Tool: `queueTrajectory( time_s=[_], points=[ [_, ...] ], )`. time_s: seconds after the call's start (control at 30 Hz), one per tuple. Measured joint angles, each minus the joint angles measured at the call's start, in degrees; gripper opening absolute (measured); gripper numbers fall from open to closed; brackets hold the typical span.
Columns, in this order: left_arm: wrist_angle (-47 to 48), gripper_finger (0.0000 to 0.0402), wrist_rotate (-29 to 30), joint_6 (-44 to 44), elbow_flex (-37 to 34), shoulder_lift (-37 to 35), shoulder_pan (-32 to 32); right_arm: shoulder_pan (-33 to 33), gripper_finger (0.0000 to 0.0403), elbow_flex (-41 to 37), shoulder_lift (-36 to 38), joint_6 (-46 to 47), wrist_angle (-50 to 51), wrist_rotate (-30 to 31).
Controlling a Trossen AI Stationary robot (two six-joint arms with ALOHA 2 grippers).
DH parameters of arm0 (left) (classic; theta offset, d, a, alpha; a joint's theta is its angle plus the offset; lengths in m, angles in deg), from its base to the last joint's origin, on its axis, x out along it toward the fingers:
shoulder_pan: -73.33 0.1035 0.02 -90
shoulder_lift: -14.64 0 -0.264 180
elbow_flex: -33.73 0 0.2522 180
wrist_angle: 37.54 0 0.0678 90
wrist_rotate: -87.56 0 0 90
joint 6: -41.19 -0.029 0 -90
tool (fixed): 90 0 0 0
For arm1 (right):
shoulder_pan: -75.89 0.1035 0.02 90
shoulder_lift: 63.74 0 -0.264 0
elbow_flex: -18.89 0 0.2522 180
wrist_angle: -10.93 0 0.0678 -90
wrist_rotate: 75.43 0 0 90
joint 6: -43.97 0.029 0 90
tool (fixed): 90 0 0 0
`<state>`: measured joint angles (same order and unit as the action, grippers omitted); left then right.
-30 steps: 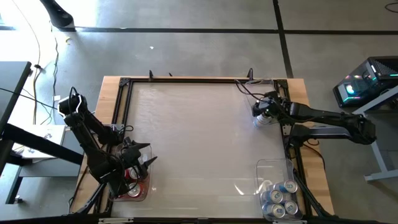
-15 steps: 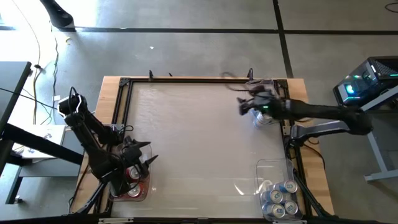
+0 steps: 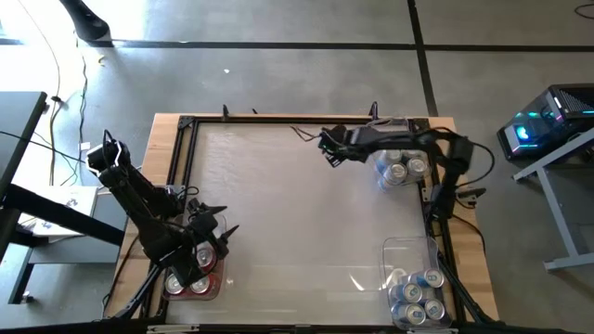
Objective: Sort soda cans
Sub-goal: Adjust the top right transparent bin, then return to Home Position
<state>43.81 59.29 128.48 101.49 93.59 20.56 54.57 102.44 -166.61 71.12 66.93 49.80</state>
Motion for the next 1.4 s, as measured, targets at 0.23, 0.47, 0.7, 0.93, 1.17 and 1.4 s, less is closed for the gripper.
queueTrajectory(
  time_s=[0.23,0.47,0.7,0.93,1.17,1.4],
  points=[
    [-1.21,0.0314,-0.34,0.03,0.00,0.00,0.00,-5.60,0.0248,2.19,-4.08,1.10,7.49,0.56],
    [-1.89,0.0314,-1.05,0.05,0.00,-0.01,-0.11,-7.80,0.0247,1.54,-3.72,2.16,11.88,3.94],
    [-2.77,0.0314,-1.27,0.01,0.00,-0.02,-0.11,-8.94,0.0247,1.50,-3.70,3.63,13.13,5.84],
    [-2.82,0.0314,-1.25,-0.20,0.00,-0.02,-0.11,-3.00,0.0247,1.41,0.78,-1.36,11.05,9.80],
    [-3.18,0.0314,3.82,2.05,0.00,-0.02,-1.40,11.24,0.0247,1.43,14.66,-9.95,6.73,8.08],
    [-13.61,0.0277,11.40,-3.51,-0.01,-0.52,-3.25,32.74,0.0204,1.45,29.47,-8.41,5.81,3.29]
  ],
)
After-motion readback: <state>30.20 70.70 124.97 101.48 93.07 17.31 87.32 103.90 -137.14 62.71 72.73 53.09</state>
